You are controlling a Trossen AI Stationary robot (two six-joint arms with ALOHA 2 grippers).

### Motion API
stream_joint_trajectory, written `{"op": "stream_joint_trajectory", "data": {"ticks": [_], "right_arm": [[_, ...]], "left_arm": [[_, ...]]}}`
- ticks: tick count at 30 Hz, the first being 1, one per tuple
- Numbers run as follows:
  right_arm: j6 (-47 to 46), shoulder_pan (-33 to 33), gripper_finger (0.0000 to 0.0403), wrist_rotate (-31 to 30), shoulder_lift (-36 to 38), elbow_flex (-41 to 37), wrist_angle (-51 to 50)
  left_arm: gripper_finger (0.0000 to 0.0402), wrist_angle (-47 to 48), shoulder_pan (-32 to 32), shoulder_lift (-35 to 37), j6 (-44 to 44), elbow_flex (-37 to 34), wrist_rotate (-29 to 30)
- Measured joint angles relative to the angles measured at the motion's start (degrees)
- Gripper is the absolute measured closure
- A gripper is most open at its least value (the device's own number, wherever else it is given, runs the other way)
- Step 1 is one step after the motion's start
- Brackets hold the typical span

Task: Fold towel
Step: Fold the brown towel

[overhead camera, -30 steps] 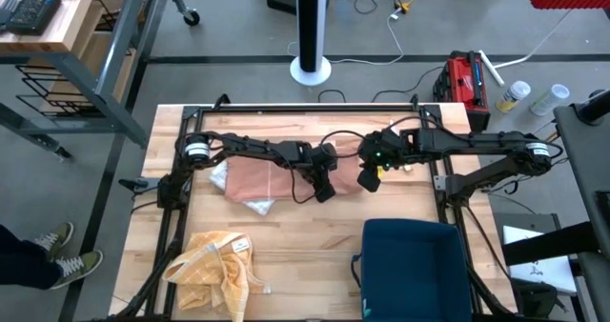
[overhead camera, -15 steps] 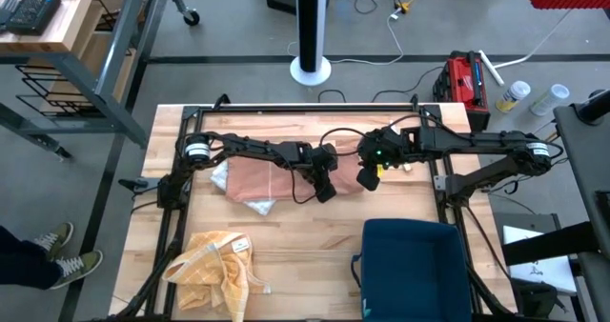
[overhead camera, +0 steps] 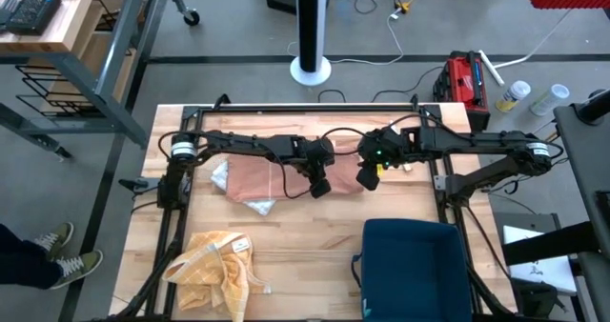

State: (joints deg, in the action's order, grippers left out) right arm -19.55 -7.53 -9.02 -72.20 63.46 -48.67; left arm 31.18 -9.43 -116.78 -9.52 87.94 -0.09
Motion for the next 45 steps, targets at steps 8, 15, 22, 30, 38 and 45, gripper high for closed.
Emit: {"op": "stream_joint_trajectory", "data": {"ticks": [8,15,22,30,38,45], "right_arm": [[-0.6,0.0,0.0265,0.0,0.0,0.0,0.3],[-12.6,0.3,0.0271,-2.0,-0.1,0.2,7.9],[-22.3,-0.2,0.0289,-7.4,-3.8,0.1,8.6],[-24.7,-0.8,0.0287,-3.0,-16.5,5.5,4.9],[-25.0,-1.5,0.0267,-2.6,-30.9,18.8,-5.4],[-24.0,-0.6,0.0238,-2.9,-35.6,28.1,-8.9]], "left_arm": [[0.0382,-7.6,-0.5,-2.8,2.6,-0.6,1.1],[0.0400,-7.6,-0.9,-6.2,-1.7,-0.7,5.1],[0.0400,6.4,-2.1,-6.0,-1.6,-0.5,6.3],[0.0400,12.0,-2.1,-4.0,0.9,-5.8,9.8],[0.0400,4.1,-2.1,1.7,0.1,-15.9,8.9],[0.0401,-4.0,-2.6,9.0,-0.1,-26.7,7.7]]}}
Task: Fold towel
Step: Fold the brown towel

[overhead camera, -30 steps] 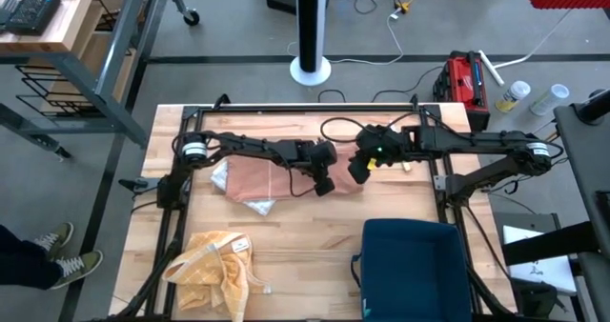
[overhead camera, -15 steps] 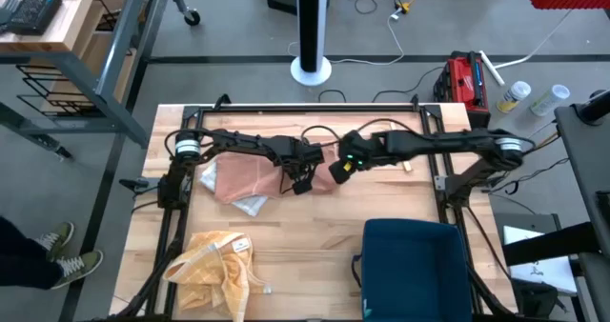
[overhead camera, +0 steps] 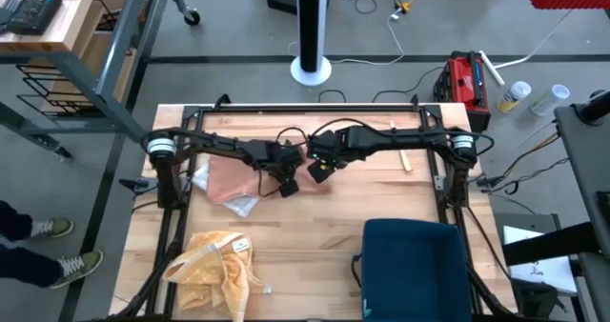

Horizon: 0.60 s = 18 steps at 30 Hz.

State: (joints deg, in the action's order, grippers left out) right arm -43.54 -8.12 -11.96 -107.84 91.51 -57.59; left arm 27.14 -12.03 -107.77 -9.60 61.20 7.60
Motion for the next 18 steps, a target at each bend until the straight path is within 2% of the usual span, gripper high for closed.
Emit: {"op": "stream_joint_trajectory", "data": {"ticks": [6,10,14,18], "right_arm": [[2.1,-0.4,0.0218,0.9,0.0,1.0,2.1],[1.6,-0.2,0.0209,1.5,-1.1,1.0,5.5],[1.0,0.6,0.0203,3.0,-4.4,1.0,10.4],[-0.6,1.6,0.0195,5.0,-8.3,1.0,13.4]], "left_arm": [[0.0401,-1.0,0.4,9.0,-1.0,-9.5,-3.2],[0.0401,-5.6,0.4,15.6,-1.9,-16.9,-3.8],[0.0401,-11.9,0.2,21.0,-3.0,-22.8,-4.5],[0.0401,-14.6,0.2,23.3,-4.4,-25.9,-4.6]]}}
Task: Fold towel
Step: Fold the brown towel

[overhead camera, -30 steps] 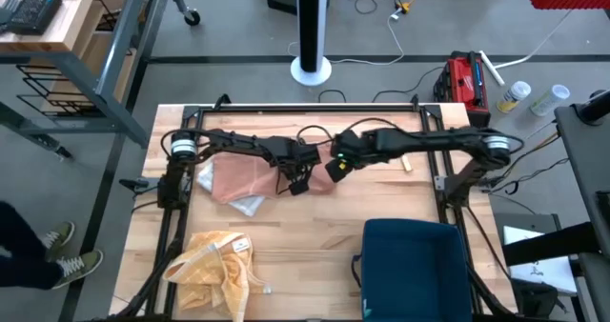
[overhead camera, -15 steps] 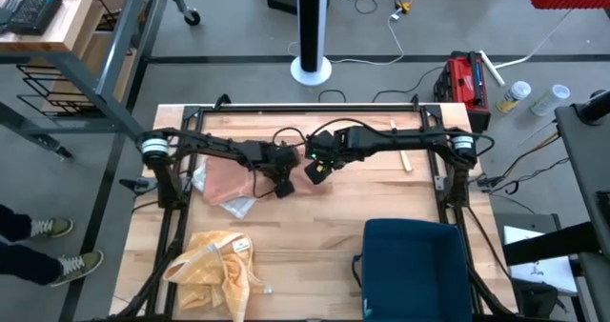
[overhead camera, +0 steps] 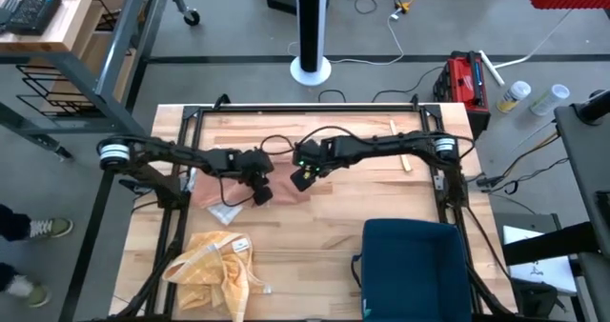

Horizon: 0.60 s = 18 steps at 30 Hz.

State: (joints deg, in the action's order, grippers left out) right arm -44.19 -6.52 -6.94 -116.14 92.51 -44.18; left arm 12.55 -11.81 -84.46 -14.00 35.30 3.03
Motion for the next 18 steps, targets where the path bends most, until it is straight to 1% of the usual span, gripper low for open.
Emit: {"op": "stream_joint_trajectory", "data": {"ticks": [3,7,12,18], "right_arm": [[-2.4,0.7,0.0187,0.0,-2.6,0.0,0.5],[-3.3,1.0,0.0174,0.1,-5.4,-0.1,2.3],[-3.2,1.0,0.0156,1.4,-7.1,-0.1,8.6],[-2.9,0.8,0.0143,1.9,-8.3,0.0,9.6]], "left_arm": [[0.0401,-1.4,0.0,0.2,-0.6,-1.5,0.1],[0.0401,-3.7,0.0,-0.4,-1.3,-3.2,0.0],[0.0401,-5.0,0.0,-0.6,-1.6,-3.5,-1.0],[0.0401,-5.1,0.0,-0.6,-1.6,-3.7,-1.0]]}}
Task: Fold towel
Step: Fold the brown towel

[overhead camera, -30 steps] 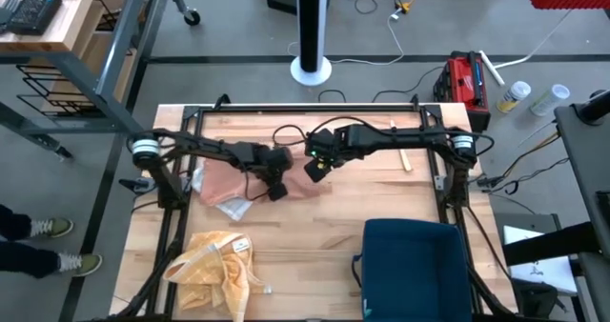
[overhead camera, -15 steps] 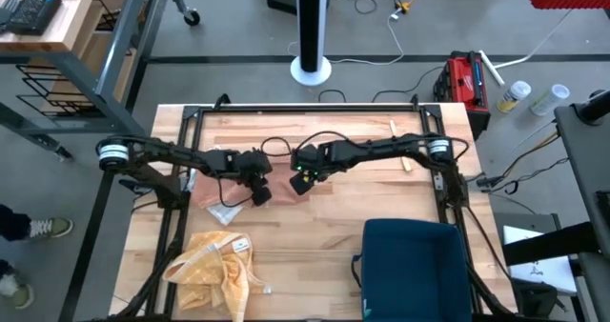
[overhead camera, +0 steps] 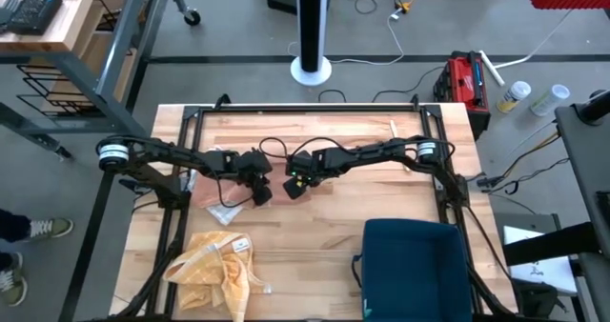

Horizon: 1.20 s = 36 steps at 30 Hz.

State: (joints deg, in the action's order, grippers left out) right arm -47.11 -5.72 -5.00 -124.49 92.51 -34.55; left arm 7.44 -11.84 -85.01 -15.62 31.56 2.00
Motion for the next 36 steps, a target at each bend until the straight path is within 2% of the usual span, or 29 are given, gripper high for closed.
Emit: {"op": "stream_joint_trajectory", "data": {"ticks": [8,15,19,23,26,31,32,36], "right_arm": [[-1.0,0.0,0.0141,-1.2,-2.1,-0.1,2.5],[-0.1,0.9,0.0148,-1.0,-3.7,-0.2,14.4],[0.4,0.9,0.0167,-0.3,-3.8,-0.4,16.2],[0.6,0.9,0.0207,-0.7,-4.7,-0.5,17.1],[1.7,1.2,0.0254,-1.2,-5.8,-0.5,19.0],[5.4,1.3,0.0372,-1.6,-6.5,-0.5,19.6],[6.5,1.3,0.0383,-1.8,-6.0,-0.5,19.5],[8.4,1.8,0.0386,-3.4,-3.8,-0.7,15.2]], "left_arm": [[0.0401,-0.3,0.0,0.0,-0.4,-0.3,-0.2],[0.0401,-0.6,0.1,0.0,-0.5,-0.4,-1.1],[0.0401,-0.8,0.1,0.0,-1.3,-0.5,-1.2],[0.0401,-0.9,0.1,0.0,-1.4,-0.6,-1.2],[0.0401,-1.2,0.2,0.0,-1.4,-0.7,-1.2],[0.0401,-2.7,0.2,0.4,-1.5,-0.7,-1.4],[0.0401,-2.6,0.2,0.8,-1.6,-0.7,-1.6],[0.0401,-1.8,0.2,3.3,-2.1,-0.5,-5.4]]}}
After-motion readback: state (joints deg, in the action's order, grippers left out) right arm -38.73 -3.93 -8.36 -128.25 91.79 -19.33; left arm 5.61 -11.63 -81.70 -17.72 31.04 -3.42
